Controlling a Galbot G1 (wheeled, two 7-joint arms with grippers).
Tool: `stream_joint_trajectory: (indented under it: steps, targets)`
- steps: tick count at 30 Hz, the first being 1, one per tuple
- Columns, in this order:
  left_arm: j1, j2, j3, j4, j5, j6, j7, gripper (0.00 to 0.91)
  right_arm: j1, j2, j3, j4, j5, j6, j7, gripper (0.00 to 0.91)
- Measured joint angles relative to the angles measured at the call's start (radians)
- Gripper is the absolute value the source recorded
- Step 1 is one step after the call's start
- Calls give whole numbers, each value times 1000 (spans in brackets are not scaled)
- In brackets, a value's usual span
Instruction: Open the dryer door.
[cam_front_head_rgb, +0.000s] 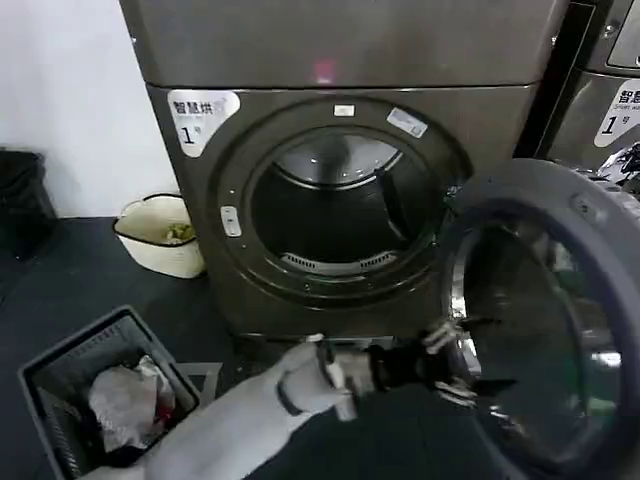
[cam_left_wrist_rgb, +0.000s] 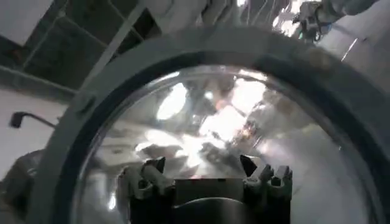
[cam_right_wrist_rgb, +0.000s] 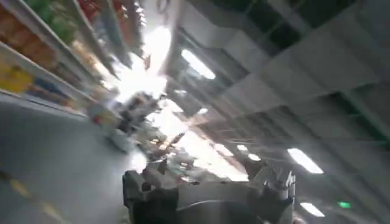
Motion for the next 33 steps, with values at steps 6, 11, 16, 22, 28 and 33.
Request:
stream_joint_trajectory:
  steps: [6,11,16,22,28,33]
  targets:
    - [-35,-113,54,81,13,-20,-3,907,6,2,28,17,-15,-40,18,907]
    - [-62,-201,80,160,24,-27,-6,907,4,2,51,4,-24,-25,14,907]
    - [-87,-288,100,249,49,-26,-9,907,11,2,64,0,-22,-24,-2,907]
    - [-104,-299,123,357,89,-28,-19,907,14,2,67,4,-46,-65,15,907]
    - [-110,-298,151,415,69,47,-32,907,16,2,77,2,-63,-84,25,907]
    - [-89,-299,161,424,76,53,-25,907,16,2,66,6,-64,-76,26,907]
